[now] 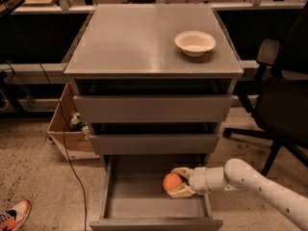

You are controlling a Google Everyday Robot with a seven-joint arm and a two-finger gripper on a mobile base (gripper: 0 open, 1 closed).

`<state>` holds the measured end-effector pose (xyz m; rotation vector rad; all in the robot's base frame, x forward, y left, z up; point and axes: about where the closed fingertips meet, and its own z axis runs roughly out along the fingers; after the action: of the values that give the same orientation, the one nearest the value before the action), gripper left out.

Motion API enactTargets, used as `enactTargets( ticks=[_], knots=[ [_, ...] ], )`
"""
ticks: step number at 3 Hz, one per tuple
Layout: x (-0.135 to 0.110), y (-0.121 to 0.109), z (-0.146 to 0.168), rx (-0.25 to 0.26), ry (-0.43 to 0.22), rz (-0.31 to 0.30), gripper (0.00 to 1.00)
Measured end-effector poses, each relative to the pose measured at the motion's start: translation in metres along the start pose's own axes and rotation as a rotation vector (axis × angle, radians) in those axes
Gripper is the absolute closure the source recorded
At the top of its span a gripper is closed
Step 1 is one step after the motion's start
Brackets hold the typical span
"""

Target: Place orange into bottom drawer

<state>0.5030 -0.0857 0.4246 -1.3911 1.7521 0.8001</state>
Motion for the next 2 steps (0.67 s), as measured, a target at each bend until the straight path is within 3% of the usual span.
enactTargets(
  ticks=[2],
  knots=[
    [0.044,-0.027,0.077,0.126,-0.043,-0.016,1.00]
  ],
)
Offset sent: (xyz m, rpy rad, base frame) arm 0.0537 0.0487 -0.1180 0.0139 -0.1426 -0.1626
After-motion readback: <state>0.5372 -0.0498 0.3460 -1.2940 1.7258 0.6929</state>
